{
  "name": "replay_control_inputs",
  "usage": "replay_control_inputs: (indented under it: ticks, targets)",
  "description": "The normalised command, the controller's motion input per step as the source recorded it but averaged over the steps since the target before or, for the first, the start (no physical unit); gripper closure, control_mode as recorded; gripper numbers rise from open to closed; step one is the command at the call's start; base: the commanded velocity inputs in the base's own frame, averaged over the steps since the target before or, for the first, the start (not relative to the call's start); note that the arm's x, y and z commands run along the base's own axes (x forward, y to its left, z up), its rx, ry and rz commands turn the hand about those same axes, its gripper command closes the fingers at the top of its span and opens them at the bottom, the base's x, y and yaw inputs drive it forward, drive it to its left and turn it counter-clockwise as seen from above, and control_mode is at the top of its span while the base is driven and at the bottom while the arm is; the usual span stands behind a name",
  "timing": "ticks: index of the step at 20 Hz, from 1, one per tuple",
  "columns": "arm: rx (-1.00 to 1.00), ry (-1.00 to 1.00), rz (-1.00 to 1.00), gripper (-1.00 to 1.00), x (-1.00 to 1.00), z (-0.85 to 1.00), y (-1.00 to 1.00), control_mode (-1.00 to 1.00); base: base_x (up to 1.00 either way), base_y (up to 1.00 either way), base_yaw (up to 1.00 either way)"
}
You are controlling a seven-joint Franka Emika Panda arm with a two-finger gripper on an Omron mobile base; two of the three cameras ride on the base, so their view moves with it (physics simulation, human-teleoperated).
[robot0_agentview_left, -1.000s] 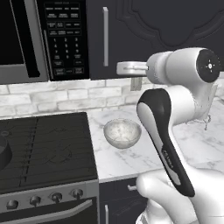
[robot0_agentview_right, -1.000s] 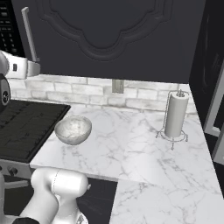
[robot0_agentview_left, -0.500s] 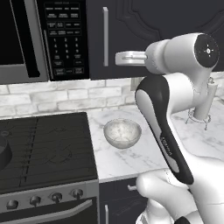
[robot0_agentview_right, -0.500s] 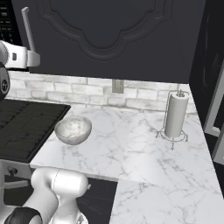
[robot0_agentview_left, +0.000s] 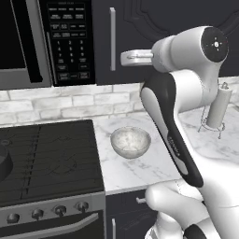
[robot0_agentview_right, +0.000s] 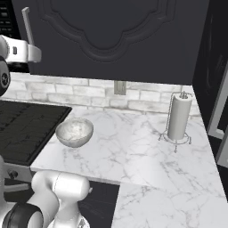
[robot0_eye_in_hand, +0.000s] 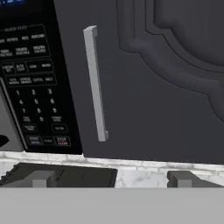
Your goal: Open the cabinet and move the ladle to the pot. Then close the cabinet.
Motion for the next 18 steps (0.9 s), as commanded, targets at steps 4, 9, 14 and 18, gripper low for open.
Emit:
replay_control_inputs:
  ticks: [4,9,14,18]
  targets:
    - [0.00,0.00,0.00,-1.00,0.12,0.00,0.00,-1.00,0.00,0.00,0.00]
    - [0.00,0.00,0.00,-1.00,0.12,0.00,0.00,-1.00,0.00,0.00,0.00]
    - [-0.01,0.01,0.00,-1.00,0.16,0.00,0.04,-1.00,0.00,0.00,0.00]
    - [0.00,0.02,0.00,-1.00,0.18,0.00,0.07,-1.00,0.00,0.00,0.00]
